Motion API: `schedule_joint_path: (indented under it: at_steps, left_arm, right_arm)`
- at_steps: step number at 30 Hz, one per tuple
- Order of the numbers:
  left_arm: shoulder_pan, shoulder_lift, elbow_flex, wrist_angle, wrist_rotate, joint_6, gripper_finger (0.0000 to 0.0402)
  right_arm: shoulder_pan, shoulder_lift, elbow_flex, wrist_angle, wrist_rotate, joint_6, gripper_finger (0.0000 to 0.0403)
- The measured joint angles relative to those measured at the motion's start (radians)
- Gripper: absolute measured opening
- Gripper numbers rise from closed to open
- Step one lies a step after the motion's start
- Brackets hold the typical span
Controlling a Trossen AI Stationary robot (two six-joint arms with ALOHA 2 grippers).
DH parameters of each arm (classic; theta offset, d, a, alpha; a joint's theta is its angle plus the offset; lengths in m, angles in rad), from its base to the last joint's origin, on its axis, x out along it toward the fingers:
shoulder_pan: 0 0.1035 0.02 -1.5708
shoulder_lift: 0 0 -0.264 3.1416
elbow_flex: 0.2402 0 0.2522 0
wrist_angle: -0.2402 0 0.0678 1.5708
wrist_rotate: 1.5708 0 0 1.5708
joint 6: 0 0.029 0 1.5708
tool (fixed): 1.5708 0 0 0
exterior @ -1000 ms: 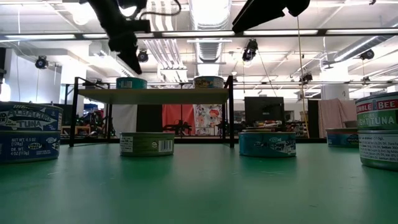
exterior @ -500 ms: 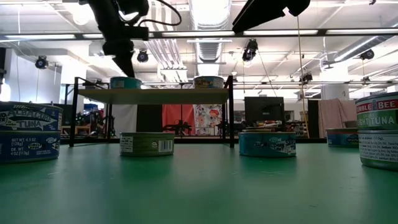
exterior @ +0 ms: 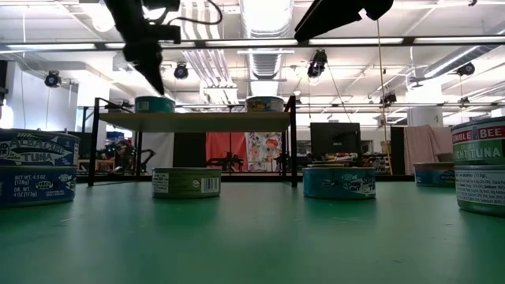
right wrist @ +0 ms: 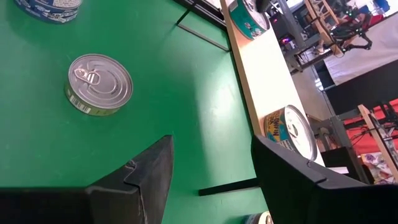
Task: Stack canned seafood by type on shelf
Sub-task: Put the center light blue tuna can on the shelf
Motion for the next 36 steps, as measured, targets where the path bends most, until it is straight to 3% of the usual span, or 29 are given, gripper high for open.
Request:
schedule_joint_path:
  at_steps: [13, 36]
  left_arm:
    - [0.0, 0.069, 0.0, 0.015, -0.007, 0.022, 0.0]
    - [-0.022, 0.002, 0.019, -0.158, 0.008, 0.055, 0.0]
  right_arm:
    - [0.0, 0.0, 0.0, 0.0, 0.0, 0.0, 0.0206]
    - [0.0, 0.0, 0.0, -0.001, 0.0, 0.0, 0.0206]
